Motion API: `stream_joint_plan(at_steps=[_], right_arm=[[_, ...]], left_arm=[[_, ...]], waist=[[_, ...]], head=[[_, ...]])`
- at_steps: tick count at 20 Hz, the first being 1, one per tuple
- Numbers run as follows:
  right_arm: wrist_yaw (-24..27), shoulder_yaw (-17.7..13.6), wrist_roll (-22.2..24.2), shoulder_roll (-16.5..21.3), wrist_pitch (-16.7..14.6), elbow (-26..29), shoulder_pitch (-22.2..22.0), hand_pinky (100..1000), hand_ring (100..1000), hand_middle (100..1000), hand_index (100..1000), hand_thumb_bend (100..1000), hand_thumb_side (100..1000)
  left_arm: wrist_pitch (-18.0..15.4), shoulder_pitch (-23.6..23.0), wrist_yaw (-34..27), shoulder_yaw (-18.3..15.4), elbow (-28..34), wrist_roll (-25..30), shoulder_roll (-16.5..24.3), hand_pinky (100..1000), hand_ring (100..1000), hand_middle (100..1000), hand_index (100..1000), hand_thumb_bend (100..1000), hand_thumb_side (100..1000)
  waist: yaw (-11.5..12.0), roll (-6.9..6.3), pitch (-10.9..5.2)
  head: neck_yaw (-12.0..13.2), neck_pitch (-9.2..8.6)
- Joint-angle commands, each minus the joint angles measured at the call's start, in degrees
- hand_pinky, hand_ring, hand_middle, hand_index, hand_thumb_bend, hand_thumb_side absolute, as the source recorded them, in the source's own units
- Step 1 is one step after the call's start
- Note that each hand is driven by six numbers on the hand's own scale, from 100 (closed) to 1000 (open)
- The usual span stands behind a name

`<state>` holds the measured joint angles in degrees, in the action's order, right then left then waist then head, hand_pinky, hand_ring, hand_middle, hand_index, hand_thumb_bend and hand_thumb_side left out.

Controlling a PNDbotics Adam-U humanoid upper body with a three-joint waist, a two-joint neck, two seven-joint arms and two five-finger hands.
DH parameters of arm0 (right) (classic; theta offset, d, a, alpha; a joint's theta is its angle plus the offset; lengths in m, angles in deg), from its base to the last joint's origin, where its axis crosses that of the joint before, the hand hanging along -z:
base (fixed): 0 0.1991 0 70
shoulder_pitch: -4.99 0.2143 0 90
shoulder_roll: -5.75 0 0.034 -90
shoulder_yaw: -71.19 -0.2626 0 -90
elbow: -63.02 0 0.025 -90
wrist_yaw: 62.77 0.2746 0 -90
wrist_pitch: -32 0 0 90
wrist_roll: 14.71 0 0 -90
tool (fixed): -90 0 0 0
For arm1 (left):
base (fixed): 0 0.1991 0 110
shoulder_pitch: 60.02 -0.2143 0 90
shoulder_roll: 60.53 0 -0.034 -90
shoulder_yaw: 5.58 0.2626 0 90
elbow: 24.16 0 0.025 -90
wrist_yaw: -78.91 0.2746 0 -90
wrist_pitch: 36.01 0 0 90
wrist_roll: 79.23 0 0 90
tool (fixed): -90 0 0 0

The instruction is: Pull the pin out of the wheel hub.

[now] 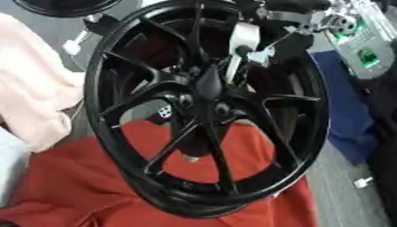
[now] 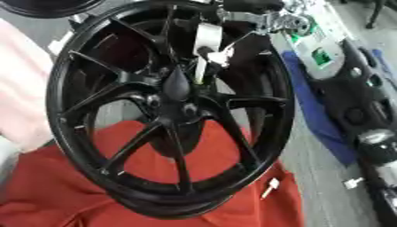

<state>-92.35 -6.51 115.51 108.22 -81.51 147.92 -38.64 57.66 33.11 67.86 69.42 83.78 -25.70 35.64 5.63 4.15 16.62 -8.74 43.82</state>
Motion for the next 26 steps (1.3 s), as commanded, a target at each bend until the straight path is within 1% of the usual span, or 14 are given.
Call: stream_joint_plan(at_steps=[1,3,5,7,9,10,13,14,15,16,22,23,24,26], right_arm=[[1.2,-0.8,0.4,1.1,0.7,-0.2,0.4,802,744,483,828,100,553],[1.8,-0.8,0.1,1.1,1.2,0.1,0.3,793,720,470,817,100,527],[2.4,-0.8,0.1,1.1,1.7,0.2,0.2,777,667,465,818,100,496],[3.4,-0.8,0.4,1.1,1.9,0.2,0.1,750,623,477,825,100,462],[4.7,-0.8,0.7,1.0,2.2,0.3,0.0,724,592,528,828,100,432],[5.4,-0.8,0.8,1.0,2.4,0.4,0.0,705,574,537,824,100,416],[7.2,-0.9,1.1,1.1,3.1,0.6,0.0,696,565,548,823,100,407],[7.6,-0.9,1.1,1.1,3.3,0.7,0.0,674,531,566,809,100,358],[8.1,-0.9,1.0,1.1,3.6,0.8,-0.1,674,531,566,809,100,358],[8.5,-1.0,0.9,1.0,4.0,0.9,-0.1,676,526,567,801,100,333],[9.4,-1.0,0.6,0.9,5.7,1.1,-0.3,691,516,506,731,100,297],[9.5,-1.0,0.5,1.0,5.9,1.1,-0.3,691,516,506,731,100,297],[9.6,-1.0,0.3,1.0,6.1,1.2,-0.2,690,503,485,701,100,269],[9.8,-1.0,-0.1,1.0,6.4,1.4,-0.1,690,494,471,680,100,247]], left_arm=[[0.0,0.5,0.0,-0.2,0.5,0.1,1.1,678,572,552,776,256,652],[0.0,0.5,0.0,-0.2,0.5,0.1,1.1,679,571,552,776,256,652],[0.0,0.5,0.0,-0.2,0.6,0.1,1.0,679,572,552,776,255,652],[0.0,0.6,0.0,-0.2,0.5,0.1,1.0,680,572,552,776,254,652],[0.0,0.6,-0.1,-0.2,0.5,0.1,0.9,680,572,553,776,252,651],[0.0,0.6,-0.1,-0.2,0.5,0.1,0.9,681,572,553,776,253,651],[0.0,0.6,-0.2,-0.2,0.6,0.1,0.9,681,572,553,776,252,650],[0.0,0.6,-0.2,-0.2,0.5,0.1,0.9,681,572,553,775,252,651],[0.0,0.6,-0.2,-0.2,0.5,0.1,0.9,681,572,553,775,252,651],[0.0,0.6,-0.2,-0.2,0.5,0.1,0.9,681,572,553,775,252,651],[0.0,0.7,-0.3,-0.2,0.5,0.2,0.9,683,572,553,772,251,652],[0.0,0.7,-0.3,-0.2,0.5,0.2,0.9,683,572,553,772,251,652],[0.0,0.8,-0.2,-0.2,0.5,0.2,0.9,683,572,553,770,251,652],[0.0,0.8,-0.2,-0.2,0.5,0.2,0.9,683,572,553,767,251,652]], waist=[[0.1,-0.39,-0.56],[0.1,-0.38,-0.56],[0.2,-0.38,-0.57],[0.2,-0.40,-0.58],[0.2,-0.44,-0.60],[0.2,-0.47,-0.59],[0.3,-0.52,-0.57],[0.3,-0.52,-0.56],[0.3,-0.51,-0.55],[0.3,-0.49,-0.54],[0.4,-0.46,-0.45],[0.4,-0.47,-0.44],[0.5,-0.49,-0.44],[0.6,-0.55,-0.46]], head=[[-0.3,0.30],[-0.3,0.30],[-0.3,0.30],[-0.4,0.30],[-0.5,0.30],[-0.5,0.30],[-0.5,0.30],[-0.6,0.30],[-0.6,0.30],[-0.6,0.30],[-0.5,0.30],[-0.5,0.30],[-0.5,0.30],[-0.6,0.30]])
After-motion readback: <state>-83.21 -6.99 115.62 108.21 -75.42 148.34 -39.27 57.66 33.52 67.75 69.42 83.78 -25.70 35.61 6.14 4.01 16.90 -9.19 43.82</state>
